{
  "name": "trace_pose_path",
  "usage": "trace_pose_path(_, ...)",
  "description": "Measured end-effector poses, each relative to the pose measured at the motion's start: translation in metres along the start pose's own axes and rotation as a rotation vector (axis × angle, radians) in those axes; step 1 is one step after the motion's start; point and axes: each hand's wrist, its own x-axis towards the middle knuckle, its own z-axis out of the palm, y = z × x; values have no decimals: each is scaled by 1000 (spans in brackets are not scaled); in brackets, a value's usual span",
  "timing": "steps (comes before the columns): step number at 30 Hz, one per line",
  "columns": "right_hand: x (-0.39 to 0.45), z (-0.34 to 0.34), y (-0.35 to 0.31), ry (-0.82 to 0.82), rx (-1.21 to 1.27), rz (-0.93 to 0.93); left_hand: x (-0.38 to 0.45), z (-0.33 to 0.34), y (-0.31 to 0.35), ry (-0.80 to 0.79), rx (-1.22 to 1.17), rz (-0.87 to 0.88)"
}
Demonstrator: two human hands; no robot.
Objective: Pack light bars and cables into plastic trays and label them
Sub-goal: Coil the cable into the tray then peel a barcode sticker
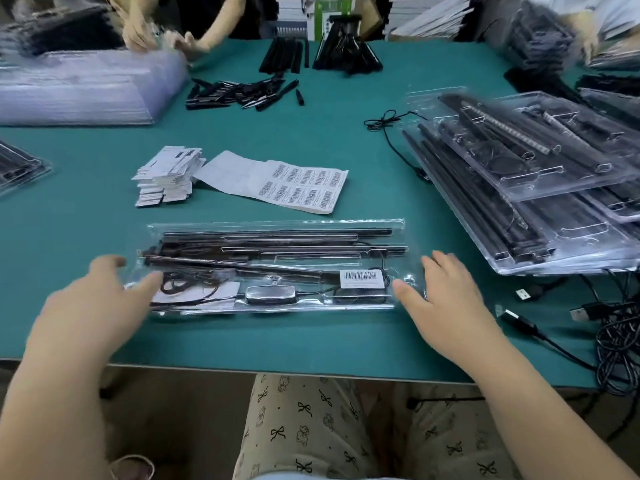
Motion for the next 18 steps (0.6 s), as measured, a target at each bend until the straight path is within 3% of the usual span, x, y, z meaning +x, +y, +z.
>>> trace_pose_path(5,10,-2,3,135,322,-2,29,4,-18,36,-567,-75)
trace_pose_path(7,15,-2,5,216,451,23,34,4,-15,-81,-942,-149)
trace_pose_path(9,24,-5,4,277,659,57,38,3,-11,-265,-1168,-176)
trace_pose_path(13,43,-13,-14,254,1323,262,36,-1,5,-578,-1341,-60)
trace_pose_path(16,51,-18,-34,226,1752,333,34,-4,10,-545,-1454,-147)
trace_pose_path(18,55,-20,-45,190,1877,293,26,-3,21,-492,-1556,-198)
